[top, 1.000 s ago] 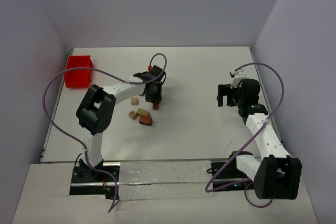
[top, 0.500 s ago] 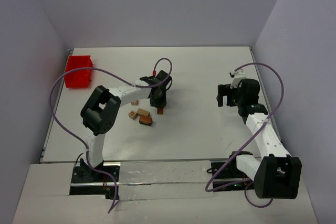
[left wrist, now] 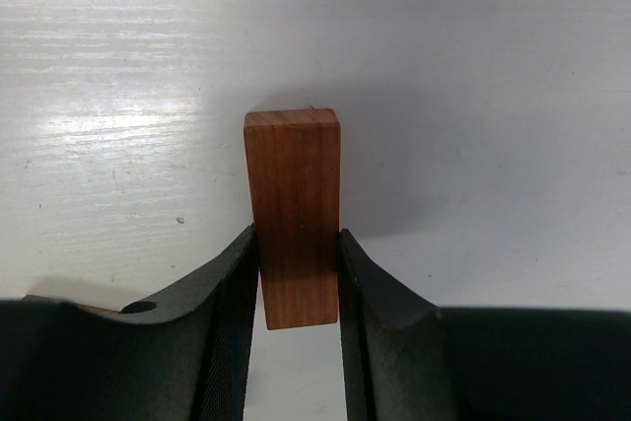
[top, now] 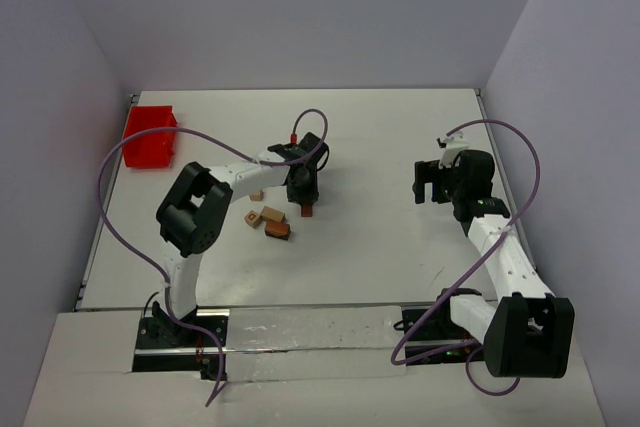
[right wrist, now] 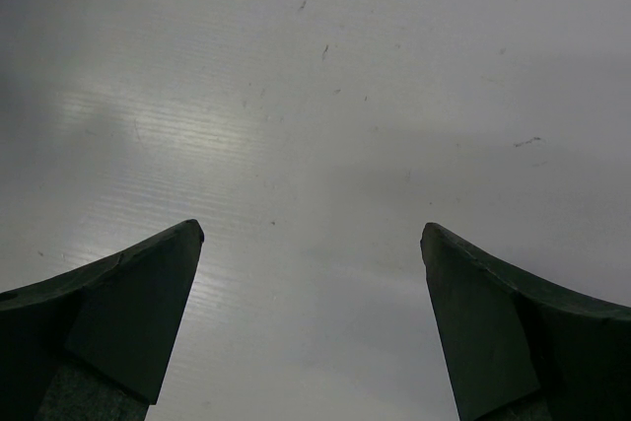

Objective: Build the wood block tower

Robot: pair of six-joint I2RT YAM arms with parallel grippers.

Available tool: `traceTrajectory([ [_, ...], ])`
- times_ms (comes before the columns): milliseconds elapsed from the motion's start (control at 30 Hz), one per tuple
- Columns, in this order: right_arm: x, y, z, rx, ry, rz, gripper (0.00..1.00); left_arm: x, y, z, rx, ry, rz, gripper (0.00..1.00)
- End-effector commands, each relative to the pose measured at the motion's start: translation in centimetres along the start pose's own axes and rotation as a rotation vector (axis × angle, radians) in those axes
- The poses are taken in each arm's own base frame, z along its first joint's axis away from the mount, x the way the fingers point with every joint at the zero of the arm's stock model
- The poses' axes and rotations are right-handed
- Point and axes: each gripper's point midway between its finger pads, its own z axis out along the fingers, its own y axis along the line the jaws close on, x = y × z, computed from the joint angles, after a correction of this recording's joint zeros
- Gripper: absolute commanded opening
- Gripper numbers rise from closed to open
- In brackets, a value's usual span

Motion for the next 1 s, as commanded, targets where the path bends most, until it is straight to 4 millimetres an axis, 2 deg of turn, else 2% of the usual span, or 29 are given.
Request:
traceTrajectory([
  [0, -1.9, -0.4, 0.0, 0.018, -0.048, -0.024, 1.00, 2.8, 0.0, 3.0, -0.027, 0.086, -0.003, 0.11],
  [133, -1.9, -0.5, 0.0, 0.021, -0.047, -0.024, 1.00, 3.1, -0.4, 2.9, -0.030, 0.085, 0.004, 0.14],
  [267, -1.9, -0.5, 0.1, 0.022, -0.046, -0.026, 1.00, 3.3, -0.1, 3.2, -0.046, 0.086, 0.003, 0.22],
  [400, -1.9, -0.5, 0.0, 0.025, -0.047, -0.027, 1.00, 4.1, 0.4, 3.6, -0.053, 0.101, 0.003, 0.45],
  [467, -1.9, -0.5, 0.0, 0.025, -0.046, -0.025, 1.00, 4.2, 0.3, 3.6, -0.046, 0.104, 0.003, 0.53],
  [633, -1.9, -0.6, 0.0, 0.028, -0.048, -0.024, 1.00, 4.2, -0.2, 3.5, -0.028, 0.110, 0.012, 0.80],
  [733, -2.0, -0.5, -0.1, 0.025, -0.051, -0.023, 1.00, 3.1, -1.1, 2.3, 0.011, 0.084, 0.033, 0.86],
  [800, -2.1, -0.5, -0.2, 0.025, -0.056, -0.023, 1.00, 1.8, -1.9, 0.8, 0.043, 0.048, 0.050, 0.89],
  [967, -2.4, -0.2, -0.5, 0.012, -0.070, -0.020, 1.00, -3.2, -3.2, -6.1, 0.126, -0.125, 0.091, 0.92],
])
